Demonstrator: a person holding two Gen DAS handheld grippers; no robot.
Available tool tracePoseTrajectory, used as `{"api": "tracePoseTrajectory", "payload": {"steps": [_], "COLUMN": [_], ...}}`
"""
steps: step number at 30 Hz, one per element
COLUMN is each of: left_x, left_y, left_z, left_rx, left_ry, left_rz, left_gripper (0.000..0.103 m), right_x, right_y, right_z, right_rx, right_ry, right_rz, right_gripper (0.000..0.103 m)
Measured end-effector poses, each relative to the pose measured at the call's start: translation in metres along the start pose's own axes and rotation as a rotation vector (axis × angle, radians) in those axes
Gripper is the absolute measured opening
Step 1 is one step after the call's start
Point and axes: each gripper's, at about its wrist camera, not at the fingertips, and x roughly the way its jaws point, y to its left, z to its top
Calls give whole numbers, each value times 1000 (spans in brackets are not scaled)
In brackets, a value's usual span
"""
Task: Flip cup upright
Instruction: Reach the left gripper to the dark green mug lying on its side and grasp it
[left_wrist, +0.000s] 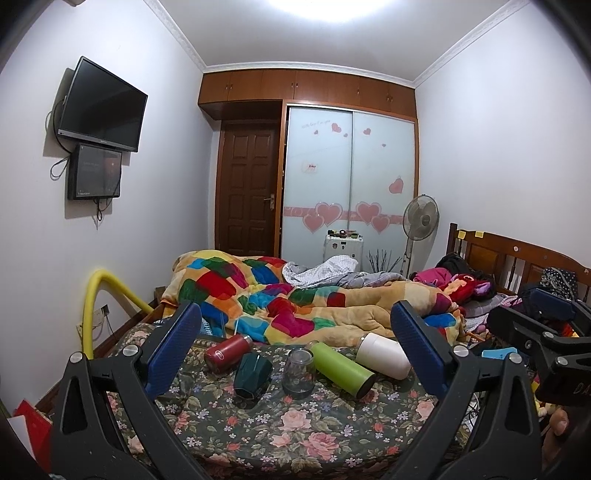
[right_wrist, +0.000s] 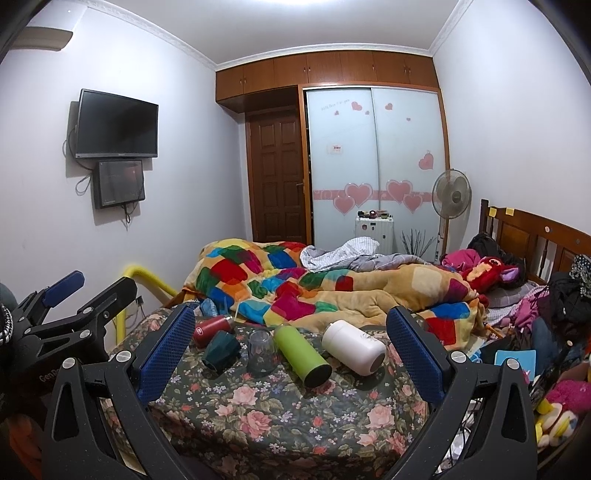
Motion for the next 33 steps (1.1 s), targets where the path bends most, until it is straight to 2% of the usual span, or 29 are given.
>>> {"api": "tracePoseTrajectory", "payload": {"steps": [5,9,12,17,21,26,28,30,33], "left_x": [20,48,79,150,209,268,289,305,325], "left_y": [5,14,25,48,61,72,75,77,83], "left_z": [-4,-15,-29,-68,-103,-140,-154,-166,-182], "left_rx": [-9,-26,-41,-53,-38,25,56,79,81], "left_ry": [38,101,182,380,522,645,694,723,765], "left_rz": [13,39,56,82,57,56,57,48,29], "left_gripper": [103,103,103,103,103,101,96,95,89], "right_x": [8,21,32,55,77,102,112,121,134], "right_y": [-6,-10,-14,-22,-28,-33,-33,-32,-31], "right_z": [-1,-2,-5,-10,-16,-26,-30,-33,-36], "right_rx": [1,3,6,17,19,19,18,15,12], "right_ry": [25,60,89,147,207,277,297,313,336], "right_rz": [-3,-8,-16,-31,-46,-50,-49,-50,-48], "right_gripper": [103,103,103,103,103,103,103,103,103]}}
